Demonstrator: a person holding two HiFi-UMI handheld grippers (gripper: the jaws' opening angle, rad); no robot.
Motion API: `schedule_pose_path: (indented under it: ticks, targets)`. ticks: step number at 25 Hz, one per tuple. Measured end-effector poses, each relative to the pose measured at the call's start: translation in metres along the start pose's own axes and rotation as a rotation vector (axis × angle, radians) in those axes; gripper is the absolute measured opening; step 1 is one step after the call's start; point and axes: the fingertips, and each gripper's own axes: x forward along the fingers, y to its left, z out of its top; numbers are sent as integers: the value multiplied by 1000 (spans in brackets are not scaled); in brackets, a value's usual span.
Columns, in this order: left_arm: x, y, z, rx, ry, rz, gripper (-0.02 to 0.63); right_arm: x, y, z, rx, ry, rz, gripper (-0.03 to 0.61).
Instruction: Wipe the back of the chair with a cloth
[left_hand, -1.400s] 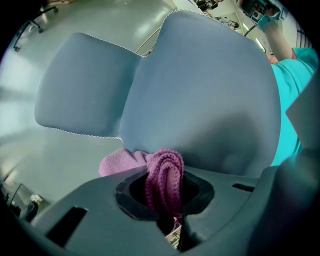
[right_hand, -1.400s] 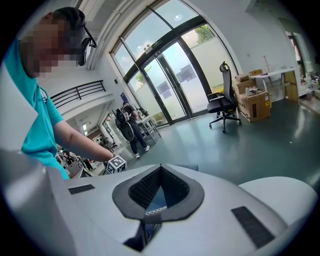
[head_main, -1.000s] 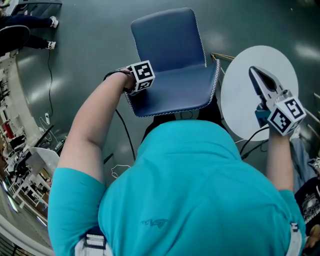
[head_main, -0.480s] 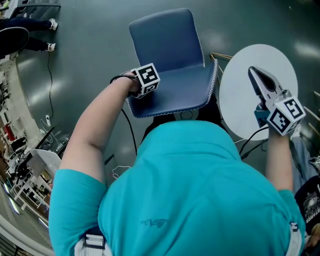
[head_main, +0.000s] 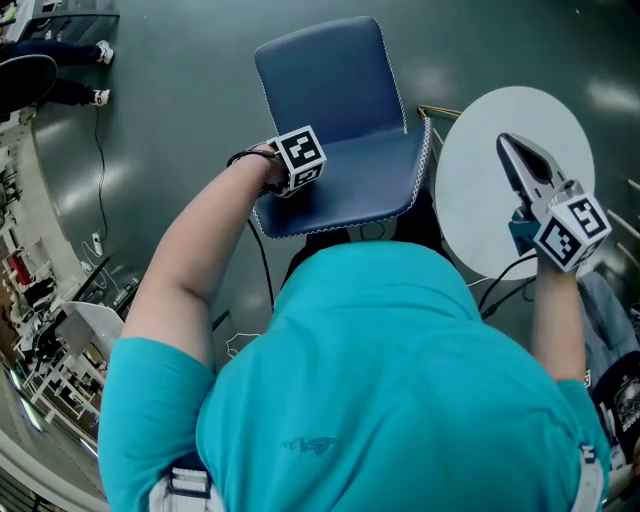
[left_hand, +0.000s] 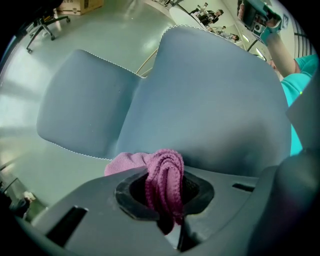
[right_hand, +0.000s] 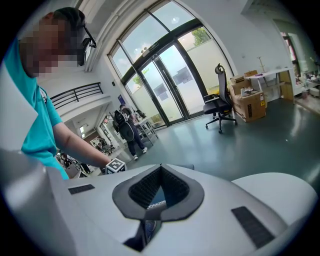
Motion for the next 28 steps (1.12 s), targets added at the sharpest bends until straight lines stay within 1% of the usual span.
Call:
schedule_pose_path:
  ticks: [3,6,11,14,21,28]
  targets:
    - [-1,-4,11,8,-13,-6,58,-2,-3,-1,17,-5,-9,-8]
    - [0,-6,15,32,6,4,58,-5,-4,-2,13,-4,-11,-8]
    - [-4,-10,30,32,-26,-8,58,-8,-8,-4,24,-9,-21,-8]
    - [-4,-12,38,54,-21,0,58,-11,-10,-5,25,-9,-26,-8]
    - [-5,-16,60,77,-24,2,58,-20,-19,-9,30,-15,-40,-8]
    - [-9,-28,86,106,-46,6,58,-32,-21,-12,31,-21,-50,-8]
